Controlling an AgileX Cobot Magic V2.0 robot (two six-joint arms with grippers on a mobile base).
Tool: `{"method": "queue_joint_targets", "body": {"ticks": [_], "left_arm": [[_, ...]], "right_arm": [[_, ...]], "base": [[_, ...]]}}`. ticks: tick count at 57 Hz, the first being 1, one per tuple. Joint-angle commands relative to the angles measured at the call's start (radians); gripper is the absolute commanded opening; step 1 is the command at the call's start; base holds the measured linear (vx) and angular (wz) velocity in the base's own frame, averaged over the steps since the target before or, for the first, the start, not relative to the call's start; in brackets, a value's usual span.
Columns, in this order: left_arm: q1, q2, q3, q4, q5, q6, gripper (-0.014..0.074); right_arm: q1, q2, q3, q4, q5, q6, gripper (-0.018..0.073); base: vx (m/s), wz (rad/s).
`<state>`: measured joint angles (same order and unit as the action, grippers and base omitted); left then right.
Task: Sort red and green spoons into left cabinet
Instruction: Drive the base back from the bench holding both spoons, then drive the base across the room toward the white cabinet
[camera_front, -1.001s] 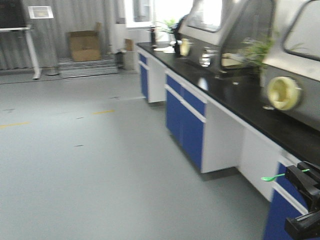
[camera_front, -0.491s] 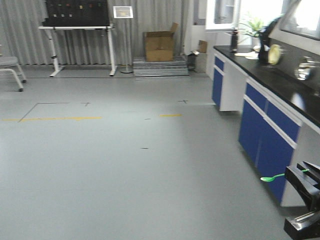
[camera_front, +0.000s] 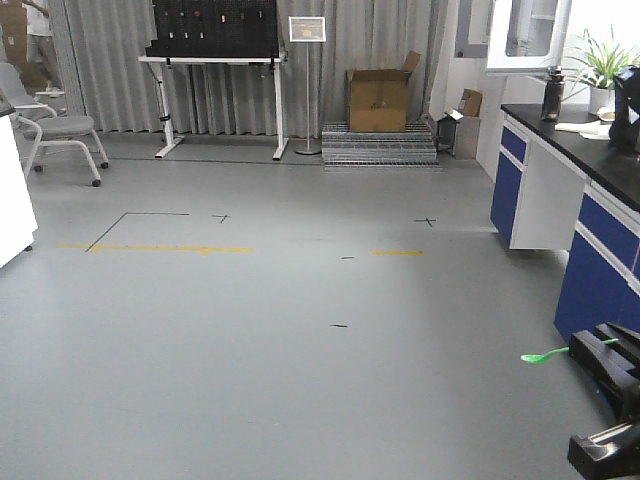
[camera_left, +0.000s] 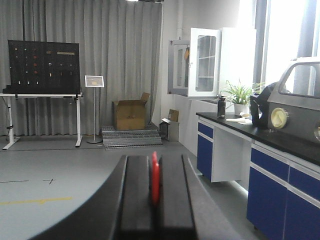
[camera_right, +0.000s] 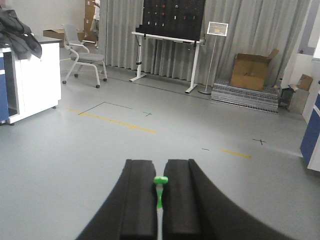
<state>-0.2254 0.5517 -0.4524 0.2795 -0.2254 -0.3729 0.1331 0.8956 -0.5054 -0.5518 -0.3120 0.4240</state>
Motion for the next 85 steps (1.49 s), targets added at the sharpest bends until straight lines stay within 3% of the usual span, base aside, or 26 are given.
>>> {"method": "queue_joint_targets", "body": {"ticks": [1, 85], "left_arm": [[-0.004, 0.002, -0.029, -0.011, -0.073, 0.002, -0.0006], [-0.004, 0.002, -0.029, -0.011, -0.073, 0.001, -0.0006]], "right_arm": [[-0.002, -0.009, -0.027, 0.006, -0.071, -0.001, 0.0022], [-0.002, -0.009, -0.027, 0.006, -0.071, -0.001, 0.0022]], "base": [[0.5, 0.06], [0.54, 0.06]]}}
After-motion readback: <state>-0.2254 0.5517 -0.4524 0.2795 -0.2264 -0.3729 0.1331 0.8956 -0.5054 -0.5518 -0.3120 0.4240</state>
